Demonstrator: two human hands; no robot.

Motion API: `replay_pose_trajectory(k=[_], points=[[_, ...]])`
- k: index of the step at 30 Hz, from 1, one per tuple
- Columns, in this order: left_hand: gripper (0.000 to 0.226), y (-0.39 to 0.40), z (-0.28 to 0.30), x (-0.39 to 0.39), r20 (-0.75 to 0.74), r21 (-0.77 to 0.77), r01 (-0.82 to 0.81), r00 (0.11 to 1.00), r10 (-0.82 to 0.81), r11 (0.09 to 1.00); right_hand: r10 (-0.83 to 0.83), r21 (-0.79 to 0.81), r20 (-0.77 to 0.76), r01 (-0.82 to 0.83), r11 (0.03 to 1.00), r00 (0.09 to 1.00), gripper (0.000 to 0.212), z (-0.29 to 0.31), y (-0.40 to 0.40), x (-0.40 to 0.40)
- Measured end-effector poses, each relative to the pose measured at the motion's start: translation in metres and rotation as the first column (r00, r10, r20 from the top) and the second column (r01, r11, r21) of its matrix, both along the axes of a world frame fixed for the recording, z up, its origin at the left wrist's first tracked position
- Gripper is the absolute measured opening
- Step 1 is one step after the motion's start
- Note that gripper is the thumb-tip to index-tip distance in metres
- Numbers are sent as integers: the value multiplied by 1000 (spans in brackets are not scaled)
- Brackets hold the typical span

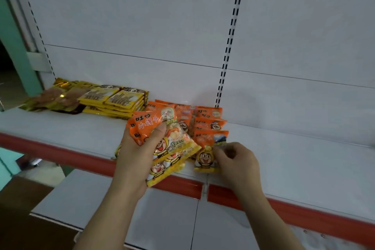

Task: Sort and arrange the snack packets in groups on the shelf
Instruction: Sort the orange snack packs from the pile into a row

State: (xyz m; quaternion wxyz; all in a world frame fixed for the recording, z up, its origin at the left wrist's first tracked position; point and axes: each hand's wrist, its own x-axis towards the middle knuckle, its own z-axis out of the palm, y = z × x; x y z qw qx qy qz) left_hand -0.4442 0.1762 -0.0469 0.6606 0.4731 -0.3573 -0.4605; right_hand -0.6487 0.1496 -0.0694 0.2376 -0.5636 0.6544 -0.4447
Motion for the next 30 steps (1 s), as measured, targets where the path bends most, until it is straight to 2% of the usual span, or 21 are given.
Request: replay_pose_trajectory(k=[3,5,8,11,13,14,16,18,20,22,24,26,30], points=[[53,0,-4,11,-17,-6,25,1000,-26,1000,-25,7,-226,27,1000,974,25,-3,-1,16],[51,1,-4,12,-14,-22,44,999,-44,999,-36,15,-402,46,999,915,35,-7,-2,20],[58,3,-2,9,33,-39,76,997,-75,996,-33,72,-492,79,994,870,38,-9,-1,21],[62,4,1,3,108,-43,106,989,-101,993,-69,50,-382,95,994,922,42,-6,2,18],[60,1,4,-3,145,-45,150,979,-142,988,-109,-53,-233,100,994,966,40,4,9,11],[56,0,5,-8,165,-56,171,973,-160,984,-96,-111,-136,81,990,986,36,12,15,8],[49,-3,6,-22,216,-75,200,960,-180,977,39,-167,35,-33,985,999,36,28,27,5],[46,-5,7,-39,267,-83,218,945,-189,972,165,-147,43,-157,977,985,42,36,35,0],[41,-9,10,-55,250,-64,250,941,-227,966,144,-131,17,-141,981,989,39,37,36,-9],[25,-12,14,-70,144,3,347,928,-344,938,84,-135,105,-69,988,991,28,39,34,-25],[13,-14,16,-82,-9,66,490,871,-491,869,36,-142,189,-9,990,981,25,43,33,-42],[21,-20,15,-94,-34,86,538,843,-537,839,30,-127,240,1,992,970,26,44,29,-54],[33,-32,17,-113,58,75,492,866,-497,867,74,-49,276,-63,997,958,26,44,14,-74]])
